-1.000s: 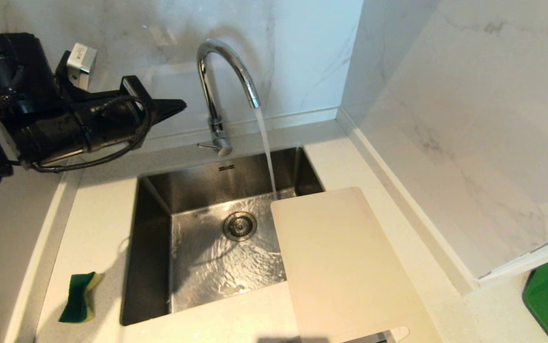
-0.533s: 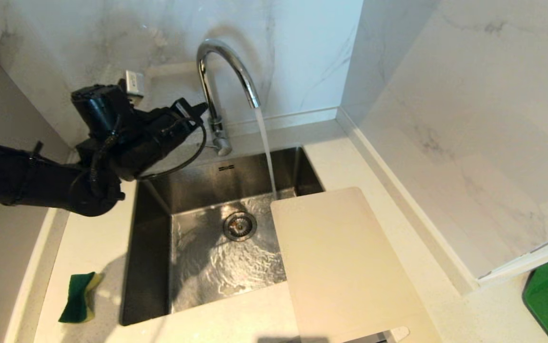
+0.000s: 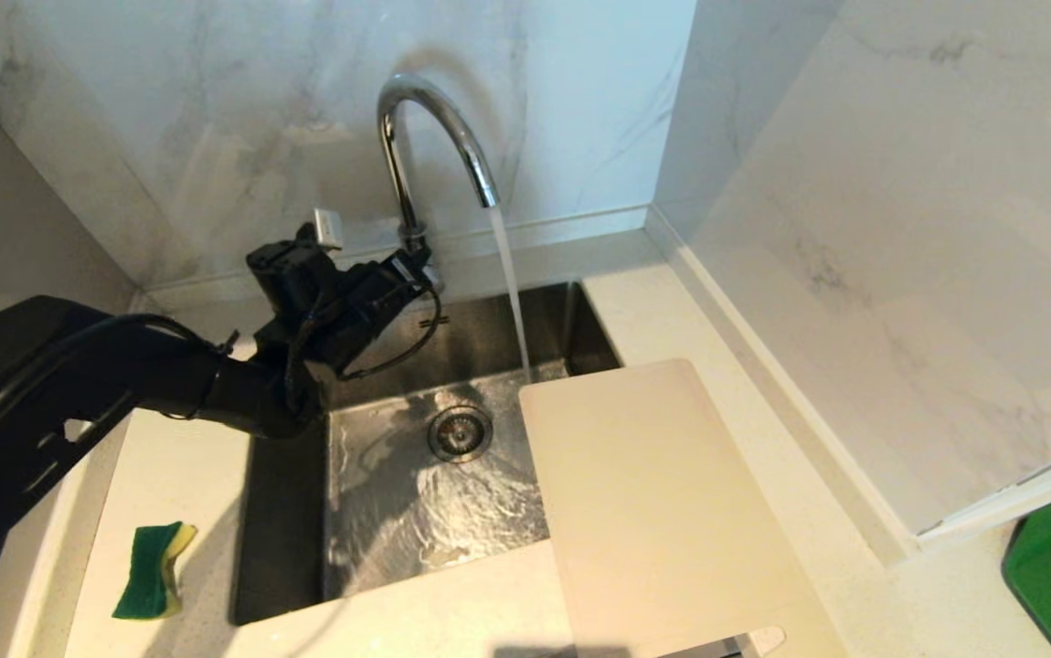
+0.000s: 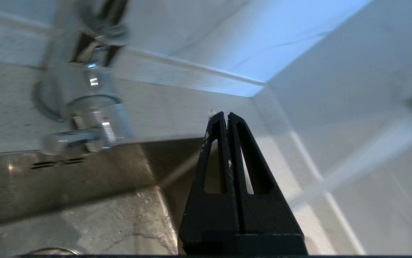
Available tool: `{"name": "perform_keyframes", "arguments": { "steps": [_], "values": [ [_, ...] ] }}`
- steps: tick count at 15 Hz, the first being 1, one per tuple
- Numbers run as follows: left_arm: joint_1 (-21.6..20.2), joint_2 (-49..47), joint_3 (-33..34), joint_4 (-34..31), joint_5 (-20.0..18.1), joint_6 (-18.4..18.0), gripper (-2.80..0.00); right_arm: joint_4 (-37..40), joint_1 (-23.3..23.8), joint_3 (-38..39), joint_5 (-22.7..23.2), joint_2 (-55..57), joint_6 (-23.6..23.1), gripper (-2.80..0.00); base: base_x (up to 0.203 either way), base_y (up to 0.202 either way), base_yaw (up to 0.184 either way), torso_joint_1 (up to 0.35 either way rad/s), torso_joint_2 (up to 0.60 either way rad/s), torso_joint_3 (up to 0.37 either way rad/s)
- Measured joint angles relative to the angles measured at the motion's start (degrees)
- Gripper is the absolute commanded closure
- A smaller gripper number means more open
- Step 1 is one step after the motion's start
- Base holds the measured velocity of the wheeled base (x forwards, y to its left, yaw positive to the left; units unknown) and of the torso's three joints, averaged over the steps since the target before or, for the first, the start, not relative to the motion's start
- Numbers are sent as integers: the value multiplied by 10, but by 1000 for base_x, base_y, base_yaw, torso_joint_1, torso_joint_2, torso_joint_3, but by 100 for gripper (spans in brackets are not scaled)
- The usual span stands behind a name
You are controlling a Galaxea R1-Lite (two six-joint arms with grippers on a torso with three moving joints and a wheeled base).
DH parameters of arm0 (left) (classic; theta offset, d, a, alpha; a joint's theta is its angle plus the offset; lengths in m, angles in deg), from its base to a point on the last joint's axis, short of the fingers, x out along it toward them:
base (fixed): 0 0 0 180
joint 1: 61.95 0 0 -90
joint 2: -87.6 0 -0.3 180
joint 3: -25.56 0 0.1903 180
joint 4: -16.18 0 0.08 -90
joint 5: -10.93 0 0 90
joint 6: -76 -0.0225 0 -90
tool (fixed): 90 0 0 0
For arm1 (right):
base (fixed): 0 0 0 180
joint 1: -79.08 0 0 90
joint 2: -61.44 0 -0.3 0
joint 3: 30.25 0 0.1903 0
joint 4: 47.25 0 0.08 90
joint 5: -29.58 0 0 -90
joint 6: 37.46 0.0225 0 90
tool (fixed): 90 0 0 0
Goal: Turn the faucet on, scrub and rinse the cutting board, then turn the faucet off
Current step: Turn off the tap
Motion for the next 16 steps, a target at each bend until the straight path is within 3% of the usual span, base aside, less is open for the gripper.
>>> {"name": "perform_keyframes", "arguments": {
  "steps": [16],
  "values": [
    [-26, -103, -103, 1, 28, 1, 0, 0, 0, 0, 0, 0, 0, 0, 0, 0, 0, 0, 0, 0]
  ]
}}
